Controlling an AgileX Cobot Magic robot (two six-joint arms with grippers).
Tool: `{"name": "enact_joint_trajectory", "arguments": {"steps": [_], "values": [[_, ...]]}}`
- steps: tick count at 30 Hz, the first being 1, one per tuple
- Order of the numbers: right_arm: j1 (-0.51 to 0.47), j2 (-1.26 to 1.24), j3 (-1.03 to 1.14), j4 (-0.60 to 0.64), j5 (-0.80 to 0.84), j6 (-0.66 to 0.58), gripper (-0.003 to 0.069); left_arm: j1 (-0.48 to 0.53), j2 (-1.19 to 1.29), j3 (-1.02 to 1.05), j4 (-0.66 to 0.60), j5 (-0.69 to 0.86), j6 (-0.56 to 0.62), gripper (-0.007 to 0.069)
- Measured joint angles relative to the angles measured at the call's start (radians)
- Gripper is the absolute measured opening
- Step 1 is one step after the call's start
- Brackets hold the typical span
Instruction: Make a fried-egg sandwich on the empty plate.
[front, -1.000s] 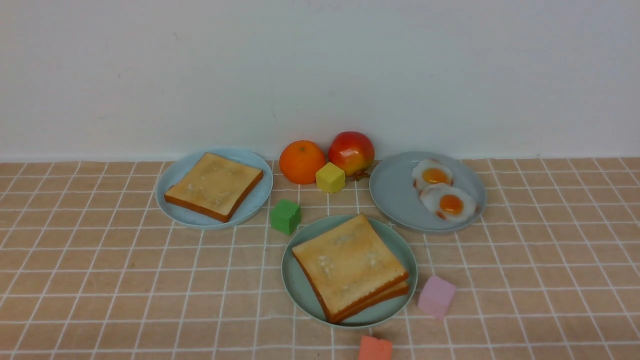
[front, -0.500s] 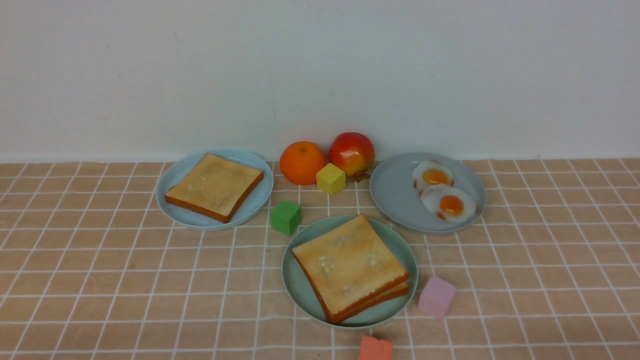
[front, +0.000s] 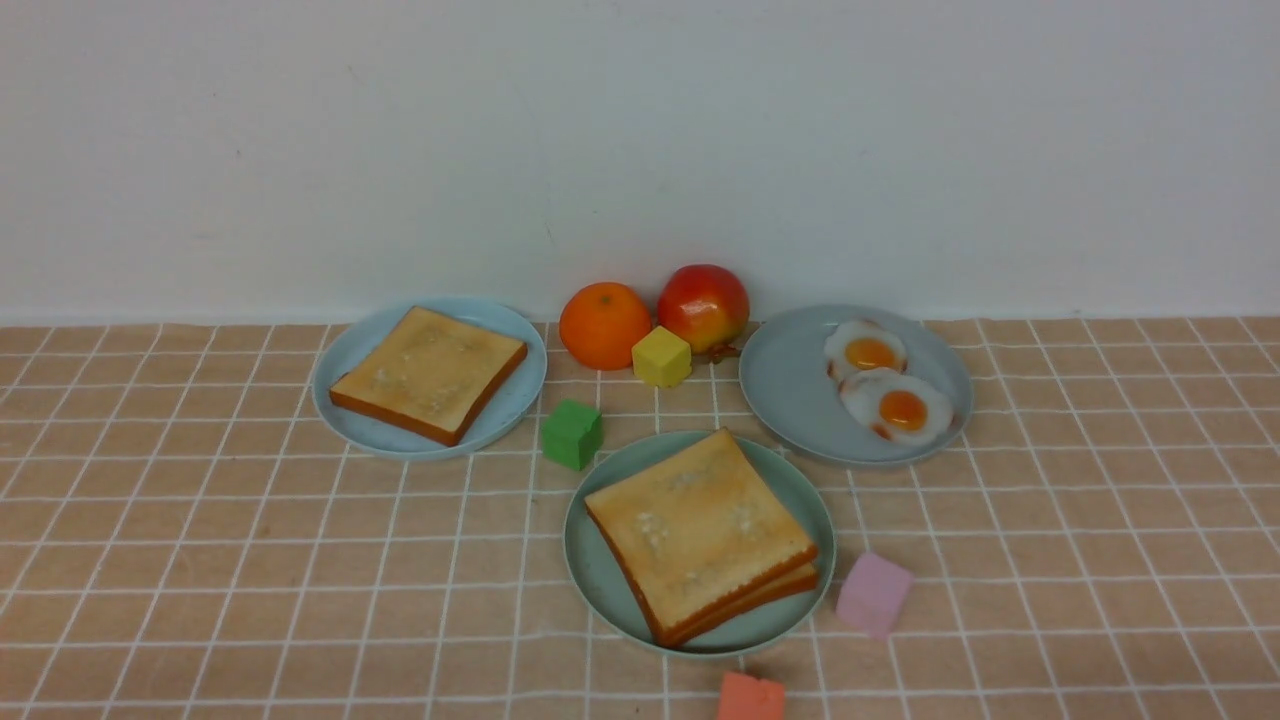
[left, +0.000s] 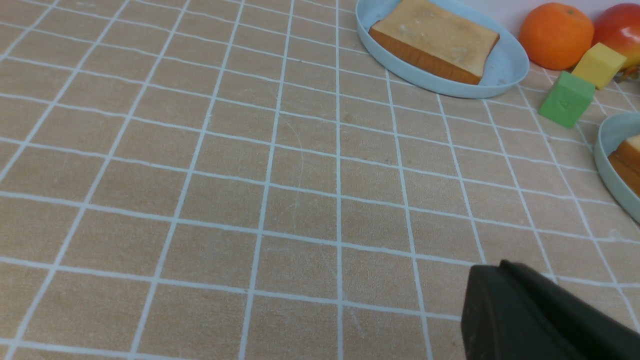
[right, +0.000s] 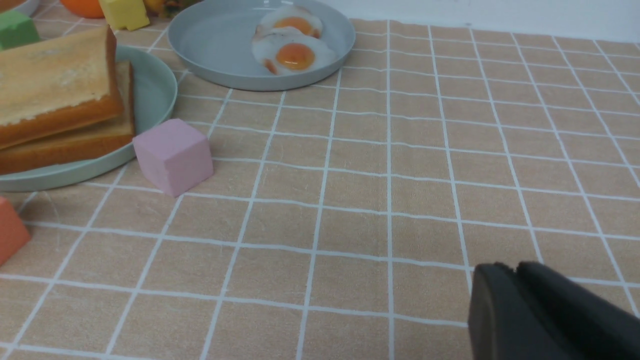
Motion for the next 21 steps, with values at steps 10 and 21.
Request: {"name": "enact_joint_trajectory", "arguments": {"steps": [10, 21], "values": [[0.000, 0.000, 0.000, 0.000, 0.000, 0.000, 0.0083, 0.000, 0.000, 0.000, 0.000, 0.000, 0.000, -0.0013], [0.000, 0.000, 0.000, 0.000, 0.000, 0.000, 0.0090, 0.000, 0.000, 0.000, 0.000, 0.000, 0.000, 0.0000]]}}
